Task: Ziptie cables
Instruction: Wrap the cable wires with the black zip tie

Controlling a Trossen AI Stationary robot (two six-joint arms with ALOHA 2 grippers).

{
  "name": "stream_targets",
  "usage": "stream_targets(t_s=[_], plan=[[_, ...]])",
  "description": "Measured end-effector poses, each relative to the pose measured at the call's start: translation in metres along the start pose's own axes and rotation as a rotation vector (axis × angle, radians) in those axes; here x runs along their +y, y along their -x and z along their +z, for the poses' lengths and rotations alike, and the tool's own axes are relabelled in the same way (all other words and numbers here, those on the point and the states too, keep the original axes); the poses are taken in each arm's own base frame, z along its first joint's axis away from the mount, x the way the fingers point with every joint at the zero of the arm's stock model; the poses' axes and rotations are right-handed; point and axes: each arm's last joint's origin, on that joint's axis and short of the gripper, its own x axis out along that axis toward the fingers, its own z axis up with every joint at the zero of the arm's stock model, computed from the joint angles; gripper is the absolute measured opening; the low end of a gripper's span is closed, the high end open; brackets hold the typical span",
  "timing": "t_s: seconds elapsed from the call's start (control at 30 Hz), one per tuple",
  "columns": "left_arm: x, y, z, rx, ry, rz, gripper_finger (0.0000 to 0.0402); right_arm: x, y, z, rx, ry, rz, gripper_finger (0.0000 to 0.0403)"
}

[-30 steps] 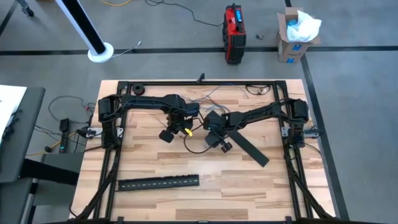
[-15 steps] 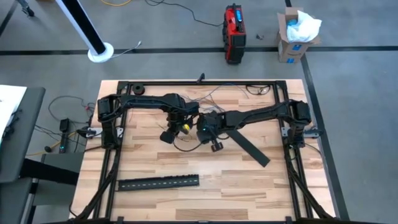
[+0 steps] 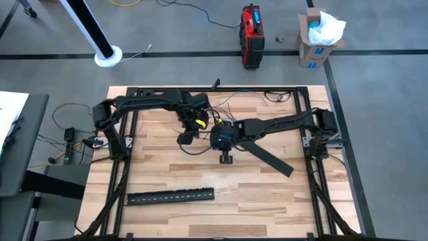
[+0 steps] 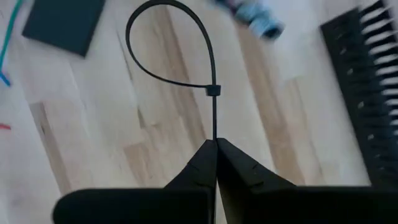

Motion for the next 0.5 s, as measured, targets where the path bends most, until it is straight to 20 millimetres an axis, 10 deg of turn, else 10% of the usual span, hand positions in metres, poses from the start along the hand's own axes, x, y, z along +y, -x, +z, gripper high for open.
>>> stream_targets(t_s=[0.5], plan=[[-0.024, 0.025, -0.016, 0.05, -0.065, -0.123, 0.0, -0.01, 0.0, 0.012, -0.122, -0.094, -0.031, 0.0]])
